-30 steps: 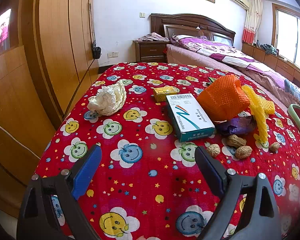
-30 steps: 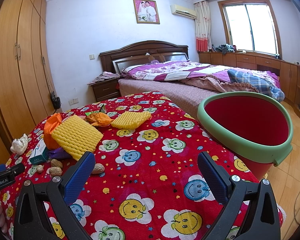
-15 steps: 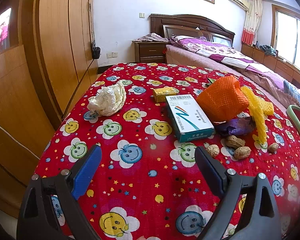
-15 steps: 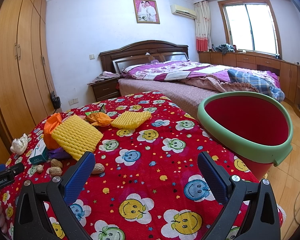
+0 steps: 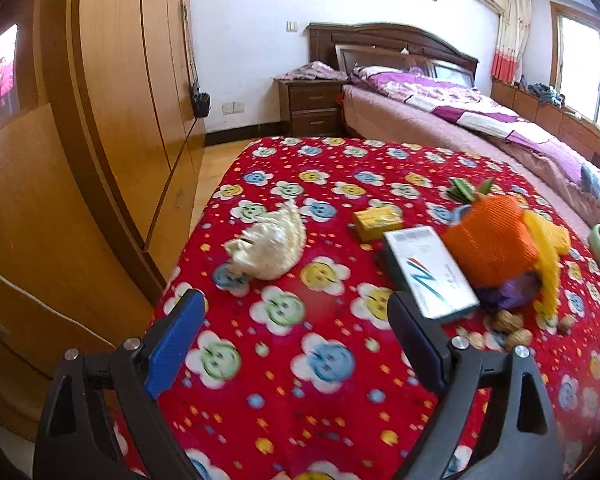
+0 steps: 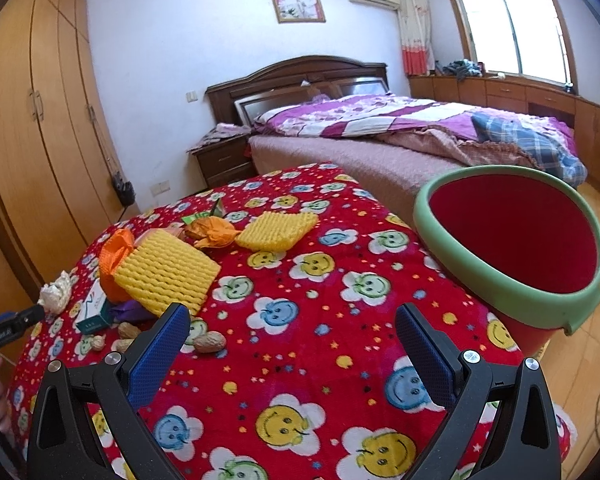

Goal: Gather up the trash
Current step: 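Grasp the crumpled white tissue with the left tool while the right grasps the yellow foam sleeve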

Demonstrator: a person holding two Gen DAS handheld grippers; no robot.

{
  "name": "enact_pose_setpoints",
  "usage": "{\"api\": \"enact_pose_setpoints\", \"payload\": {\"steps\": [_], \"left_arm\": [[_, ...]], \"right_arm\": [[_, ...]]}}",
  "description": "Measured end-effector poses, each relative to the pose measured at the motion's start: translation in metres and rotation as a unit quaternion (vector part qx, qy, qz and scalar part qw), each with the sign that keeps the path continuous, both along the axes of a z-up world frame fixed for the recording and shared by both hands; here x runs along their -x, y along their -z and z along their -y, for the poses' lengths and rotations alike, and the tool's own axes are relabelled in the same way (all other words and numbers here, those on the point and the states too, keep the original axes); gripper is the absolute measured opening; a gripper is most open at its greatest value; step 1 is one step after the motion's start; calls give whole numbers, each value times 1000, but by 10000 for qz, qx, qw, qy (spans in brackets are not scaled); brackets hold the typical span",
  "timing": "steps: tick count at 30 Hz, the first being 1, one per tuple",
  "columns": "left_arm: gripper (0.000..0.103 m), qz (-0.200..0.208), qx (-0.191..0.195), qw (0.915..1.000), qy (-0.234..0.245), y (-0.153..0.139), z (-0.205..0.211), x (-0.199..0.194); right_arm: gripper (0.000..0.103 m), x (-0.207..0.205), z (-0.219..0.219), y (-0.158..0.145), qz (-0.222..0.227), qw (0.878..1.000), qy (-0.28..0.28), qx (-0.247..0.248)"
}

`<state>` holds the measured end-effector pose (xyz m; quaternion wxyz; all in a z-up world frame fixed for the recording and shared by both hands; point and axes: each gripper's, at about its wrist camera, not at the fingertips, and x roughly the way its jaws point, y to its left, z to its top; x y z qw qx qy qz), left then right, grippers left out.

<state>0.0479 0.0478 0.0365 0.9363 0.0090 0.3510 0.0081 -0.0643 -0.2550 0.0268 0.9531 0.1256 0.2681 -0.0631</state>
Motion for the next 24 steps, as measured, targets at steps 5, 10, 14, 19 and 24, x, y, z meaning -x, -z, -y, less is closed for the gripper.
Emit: {"api": "enact_pose_setpoints", "payload": {"steps": [5, 10, 14, 19, 24], "left_arm": [[89, -349, -80, 9994, -16, 10, -9, -32], [86, -639, -131, 9979, 35, 23, -15, -59], [83, -764, -7, 9971, 28, 29, -19, -75], [69, -1009, 290, 9944, 107, 39, -25, -89], [58, -1013, 525, 9928, 371, 41, -27, -92]], "right_arm": [[102, -15, -8, -5, -141, 9997, -203, -88], [102, -33, -18, -10, -284, 9987, -378, -210], [102, -50, -31, -11, -436, 9975, -531, -185], [102, -71, -51, -6, -667, 9950, -722, -177], [102, -88, -61, 0, -829, 9936, -748, -190]]}}
